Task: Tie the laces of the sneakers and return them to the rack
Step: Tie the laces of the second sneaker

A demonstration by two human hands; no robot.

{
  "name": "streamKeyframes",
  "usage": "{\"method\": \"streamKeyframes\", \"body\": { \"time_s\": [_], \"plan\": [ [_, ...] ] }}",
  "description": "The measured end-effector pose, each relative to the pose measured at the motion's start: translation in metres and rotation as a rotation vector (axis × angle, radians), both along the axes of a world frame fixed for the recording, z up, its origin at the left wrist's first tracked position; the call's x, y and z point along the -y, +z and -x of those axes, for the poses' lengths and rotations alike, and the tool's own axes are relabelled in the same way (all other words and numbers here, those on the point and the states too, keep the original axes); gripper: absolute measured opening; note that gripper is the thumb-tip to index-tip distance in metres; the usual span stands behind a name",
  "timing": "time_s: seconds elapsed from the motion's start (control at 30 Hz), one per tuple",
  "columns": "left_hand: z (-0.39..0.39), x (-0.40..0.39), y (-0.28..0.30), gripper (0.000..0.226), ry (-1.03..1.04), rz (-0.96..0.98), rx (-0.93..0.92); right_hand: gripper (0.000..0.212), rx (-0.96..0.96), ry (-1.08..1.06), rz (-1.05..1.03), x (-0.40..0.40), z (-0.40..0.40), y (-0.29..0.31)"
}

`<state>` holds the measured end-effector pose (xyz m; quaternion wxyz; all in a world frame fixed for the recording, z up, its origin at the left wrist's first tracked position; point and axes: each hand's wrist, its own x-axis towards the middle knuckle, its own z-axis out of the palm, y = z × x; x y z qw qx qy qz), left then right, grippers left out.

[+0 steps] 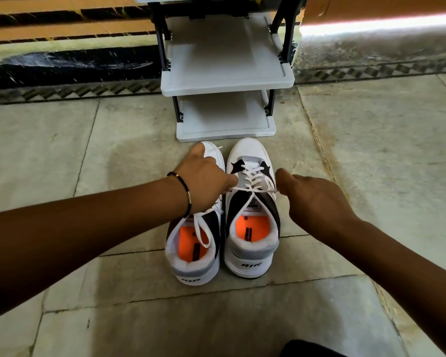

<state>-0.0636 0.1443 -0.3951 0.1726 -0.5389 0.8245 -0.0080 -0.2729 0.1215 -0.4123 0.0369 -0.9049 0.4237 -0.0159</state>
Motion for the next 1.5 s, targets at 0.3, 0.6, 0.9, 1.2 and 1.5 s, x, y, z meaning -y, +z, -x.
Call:
{"method": "streamKeyframes", "body": {
  "time_s": [0.3, 0.6, 0.9, 1.2, 1.5],
  "plan": [
    [0.007, -0.001, -0.003, 0.024, -0.028, -0.034, -0.011, 0.034, -0.064, -0.066, -0.024, 0.003, 0.000, -0.002],
    [-0.015, 0.000, -0.016, 0.021, 0.122, -0.286, -0.556, 0.025, 0.498, -0.251, -1.221, 0.023, 0.018, 0.014],
    [0.025, -0.008, -0.001, 0.029, 0.971, -0.582, -1.824, 0.029, 1.294, -0.484, -1.269, 0.015, -0.022, 0.006],
    [0.032, -0.016, -0.008, 0.032, 0.915, -0.606, -1.790, 0.027, 1.207, -0.631, -1.217, 0.003, -0.033, 0.003],
    [0.032, -0.016, -0.015, 0.037, 0.748, -0.308, -1.703, 0.034, 1.065, -0.526, -1.086, 0.002, -0.036, 0.002]
  ]
}}
